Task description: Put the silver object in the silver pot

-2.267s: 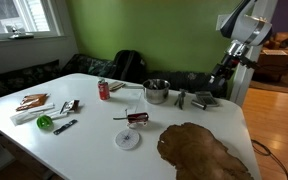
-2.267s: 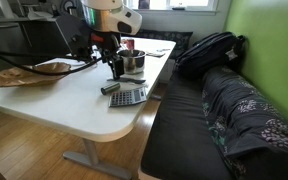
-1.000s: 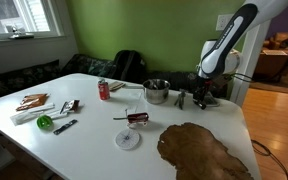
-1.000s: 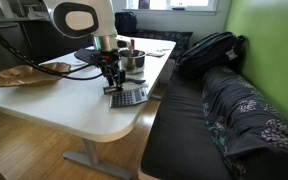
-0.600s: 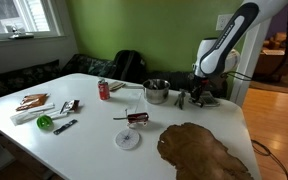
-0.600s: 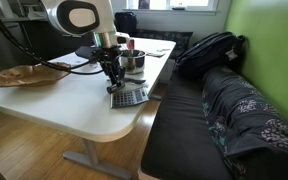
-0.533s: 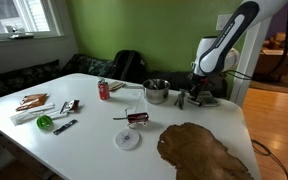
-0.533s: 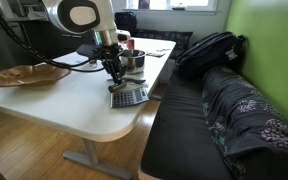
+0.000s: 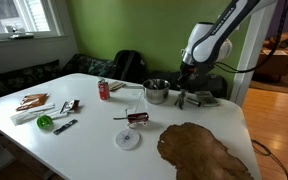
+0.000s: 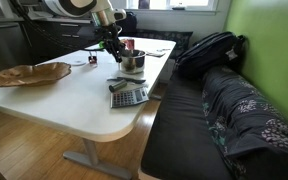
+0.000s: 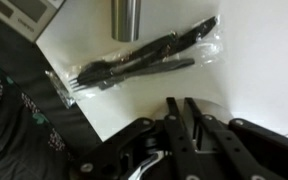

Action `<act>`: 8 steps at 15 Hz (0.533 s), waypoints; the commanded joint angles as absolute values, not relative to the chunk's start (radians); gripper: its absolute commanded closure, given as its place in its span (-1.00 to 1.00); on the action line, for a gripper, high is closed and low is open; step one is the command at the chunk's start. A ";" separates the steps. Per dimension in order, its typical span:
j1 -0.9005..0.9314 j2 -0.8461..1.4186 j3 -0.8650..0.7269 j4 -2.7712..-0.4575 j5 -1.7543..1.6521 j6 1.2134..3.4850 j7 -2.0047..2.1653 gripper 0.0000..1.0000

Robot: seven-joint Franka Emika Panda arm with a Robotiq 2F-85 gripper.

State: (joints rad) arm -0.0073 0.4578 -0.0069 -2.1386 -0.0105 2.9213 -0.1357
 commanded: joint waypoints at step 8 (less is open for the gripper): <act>-0.203 0.517 0.070 -2.193 0.107 2.880 -0.145 -0.97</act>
State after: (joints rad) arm -0.1316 0.4810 -0.0008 -2.2027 0.0595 2.8888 -0.0807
